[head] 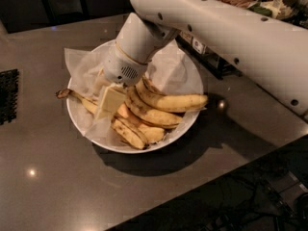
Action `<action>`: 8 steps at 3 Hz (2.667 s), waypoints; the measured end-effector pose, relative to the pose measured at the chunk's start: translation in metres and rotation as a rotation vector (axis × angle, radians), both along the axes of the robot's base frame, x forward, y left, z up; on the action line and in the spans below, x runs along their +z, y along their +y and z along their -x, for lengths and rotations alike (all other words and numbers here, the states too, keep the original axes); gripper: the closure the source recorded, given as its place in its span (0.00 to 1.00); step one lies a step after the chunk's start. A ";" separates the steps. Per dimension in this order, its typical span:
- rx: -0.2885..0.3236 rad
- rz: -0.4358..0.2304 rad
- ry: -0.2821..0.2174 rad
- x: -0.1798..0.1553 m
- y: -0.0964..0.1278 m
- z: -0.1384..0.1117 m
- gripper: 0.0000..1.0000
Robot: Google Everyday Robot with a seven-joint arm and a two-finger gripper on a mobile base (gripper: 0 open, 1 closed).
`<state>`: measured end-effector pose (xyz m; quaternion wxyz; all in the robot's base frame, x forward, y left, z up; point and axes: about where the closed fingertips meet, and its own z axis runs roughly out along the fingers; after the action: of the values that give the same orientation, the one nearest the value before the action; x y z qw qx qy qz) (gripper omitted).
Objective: Pick banana from white bowl
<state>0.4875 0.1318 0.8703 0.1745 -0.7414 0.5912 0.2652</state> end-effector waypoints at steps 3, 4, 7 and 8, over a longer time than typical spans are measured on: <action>-0.088 0.005 0.033 -0.016 -0.005 0.008 0.38; -0.116 0.008 0.031 -0.016 -0.005 0.010 0.62; -0.287 0.037 -0.197 0.024 -0.023 0.040 1.00; -0.372 0.021 -0.316 0.046 -0.039 0.061 1.00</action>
Offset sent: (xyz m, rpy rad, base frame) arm -0.0119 -0.0112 -0.0366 -0.0060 0.0696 -0.1860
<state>0.4269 0.0929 0.9161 0.3029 -0.6539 0.6856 0.1029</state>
